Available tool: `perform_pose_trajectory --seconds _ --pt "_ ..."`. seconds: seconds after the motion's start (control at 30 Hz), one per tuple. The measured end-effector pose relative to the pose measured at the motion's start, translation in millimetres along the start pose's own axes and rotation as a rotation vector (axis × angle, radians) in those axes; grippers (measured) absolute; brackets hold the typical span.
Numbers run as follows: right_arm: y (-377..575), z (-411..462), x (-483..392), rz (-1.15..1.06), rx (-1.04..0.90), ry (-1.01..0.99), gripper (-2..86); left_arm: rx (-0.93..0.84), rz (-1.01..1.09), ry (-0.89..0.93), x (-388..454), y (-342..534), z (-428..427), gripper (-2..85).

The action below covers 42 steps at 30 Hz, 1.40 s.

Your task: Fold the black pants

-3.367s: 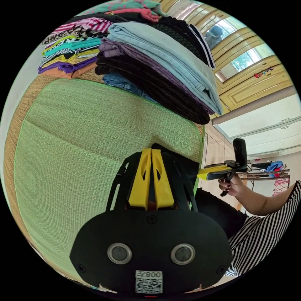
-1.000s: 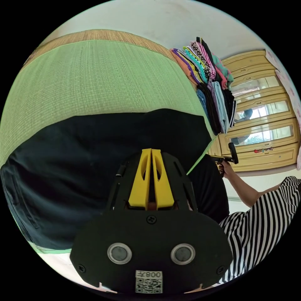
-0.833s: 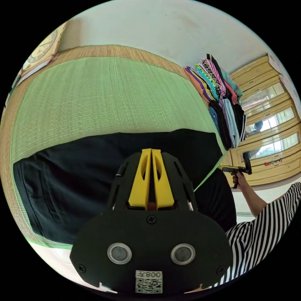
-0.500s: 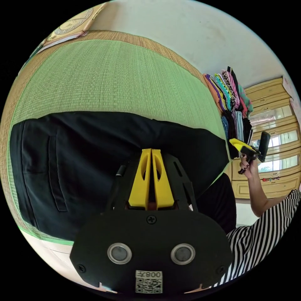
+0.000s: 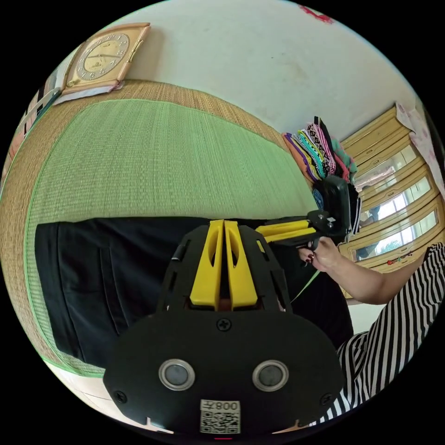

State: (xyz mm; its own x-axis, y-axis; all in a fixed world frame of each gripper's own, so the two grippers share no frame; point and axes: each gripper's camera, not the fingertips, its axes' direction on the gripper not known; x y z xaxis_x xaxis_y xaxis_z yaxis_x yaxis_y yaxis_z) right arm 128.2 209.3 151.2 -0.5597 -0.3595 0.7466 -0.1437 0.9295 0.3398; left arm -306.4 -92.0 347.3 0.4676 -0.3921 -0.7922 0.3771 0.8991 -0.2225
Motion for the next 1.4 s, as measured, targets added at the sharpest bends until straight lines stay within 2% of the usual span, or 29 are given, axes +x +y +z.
perform_pose_trajectory --seconds 0.13,0.3,0.43,0.63,0.8,0.97,1.1,1.2,1.4 --pt "22 37 -6 -0.05 -0.044 0.044 6.5 -0.139 -0.002 -0.081 0 11 13 0.1" --pt "38 41 14 -0.013 0.025 -0.006 5.0 -0.088 -0.067 -0.043 -4 36 -1 0.1" --pt "32 39 13 -0.091 0.097 0.12 5.2 -0.066 -0.079 -0.033 -1 43 -8 0.1" --pt "15 99 5 -0.31 -0.032 0.285 6.8 -0.058 -0.08 -0.025 6 46 -17 0.1" --pt "12 137 10 -0.399 -0.087 0.358 3.6 -0.047 -0.078 -0.02 12 50 -23 0.0" --pt "6 135 38 -0.343 -0.05 0.304 0.3 0.021 -0.103 -0.155 11 60 -53 0.1" --pt "-4 110 67 -0.257 0.03 0.231 -0.2 -0.003 -0.177 -0.258 -6 72 -63 0.1" --pt "-14 97 104 -0.16 0.066 0.149 -0.3 0.003 -0.169 -0.252 -7 80 -63 0.1" --pt "-37 120 161 -0.05 0.013 0.089 -0.4 0.009 -0.156 -0.293 4 80 -57 0.1"
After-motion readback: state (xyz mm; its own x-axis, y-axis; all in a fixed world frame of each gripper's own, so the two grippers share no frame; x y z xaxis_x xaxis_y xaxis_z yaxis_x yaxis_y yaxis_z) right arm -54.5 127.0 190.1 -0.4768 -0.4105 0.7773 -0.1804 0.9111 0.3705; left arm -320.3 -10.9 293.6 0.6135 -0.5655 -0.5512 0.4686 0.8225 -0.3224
